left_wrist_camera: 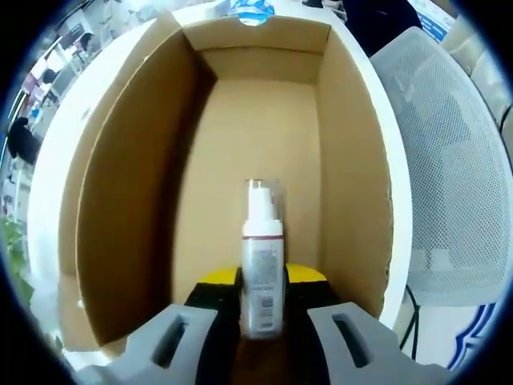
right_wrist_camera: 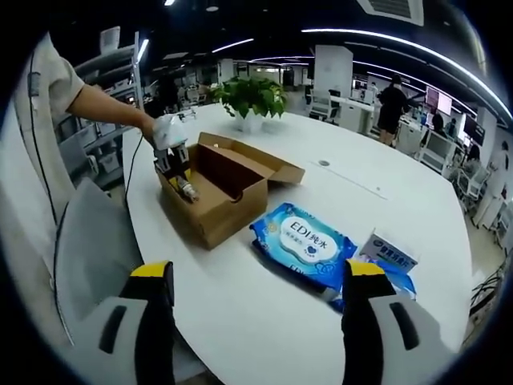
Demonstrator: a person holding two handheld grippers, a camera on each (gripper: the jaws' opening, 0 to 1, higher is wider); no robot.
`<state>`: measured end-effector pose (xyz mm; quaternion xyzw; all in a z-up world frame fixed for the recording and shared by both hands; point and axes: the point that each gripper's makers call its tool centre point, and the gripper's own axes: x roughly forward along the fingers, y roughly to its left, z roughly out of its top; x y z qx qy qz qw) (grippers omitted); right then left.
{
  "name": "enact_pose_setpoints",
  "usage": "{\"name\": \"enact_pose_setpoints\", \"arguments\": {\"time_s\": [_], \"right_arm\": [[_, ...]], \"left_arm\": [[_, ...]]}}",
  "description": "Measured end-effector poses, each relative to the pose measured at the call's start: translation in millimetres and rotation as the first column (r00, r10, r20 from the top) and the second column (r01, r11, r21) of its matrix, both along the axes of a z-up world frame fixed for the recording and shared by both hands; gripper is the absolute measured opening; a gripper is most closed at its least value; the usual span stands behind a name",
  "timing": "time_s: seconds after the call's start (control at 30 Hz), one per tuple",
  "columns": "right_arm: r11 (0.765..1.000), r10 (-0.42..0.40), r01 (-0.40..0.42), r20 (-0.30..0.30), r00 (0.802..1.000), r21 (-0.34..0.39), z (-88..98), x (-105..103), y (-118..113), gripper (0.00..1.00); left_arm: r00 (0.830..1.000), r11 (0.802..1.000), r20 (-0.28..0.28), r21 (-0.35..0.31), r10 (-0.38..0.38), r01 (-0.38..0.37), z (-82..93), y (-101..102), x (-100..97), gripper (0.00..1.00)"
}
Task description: Operate the shoe box by opening the lid, removing the specified soft item, and placing it in the target area until the item is outside and the box remains undamaged.
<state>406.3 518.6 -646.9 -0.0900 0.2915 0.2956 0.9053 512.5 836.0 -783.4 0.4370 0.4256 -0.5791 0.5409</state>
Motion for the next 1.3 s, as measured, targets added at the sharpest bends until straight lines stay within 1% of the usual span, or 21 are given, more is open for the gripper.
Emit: {"name": "enact_pose_setpoints", "arguments": {"time_s": [0.3,0.5,0.73,1.0,1.17,1.3], "right_arm": [[0.999,0.037,-0.037,0.023,0.999,0.004,3.0,1,13,0.79],[0.997,0.073,-0.073,0.041,0.997,0.007,6.7,2,23,0.72],[0.992,0.124,-0.124,0.057,0.991,-0.002,9.0,3,36,0.66],[0.984,0.176,-0.177,0.070,0.982,0.004,11.2,3,53,0.59],[0.977,0.213,-0.214,0.078,0.974,0.006,12.6,3,64,0.55],[0.971,0.237,-0.238,0.091,0.967,0.008,14.4,3,73,0.53]], "left_arm": [[1.000,0.999,0.031,-0.049,0.001,0.001,16.9,-8,2.0,0.17],[0.999,0.996,0.049,-0.090,0.004,0.001,27.9,-15,0.4,0.17],[0.997,0.990,0.072,-0.141,-0.015,0.025,43.6,-27,-5.1,0.17],[0.995,0.977,0.087,-0.204,-0.043,0.060,65.3,-47,-16.9,0.17],[0.993,0.970,0.099,-0.230,-0.064,0.086,74.3,-57,-23.3,0.17],[0.992,0.961,0.095,-0.258,-0.080,0.102,83.0,-66,-31.3,0.17]]}}
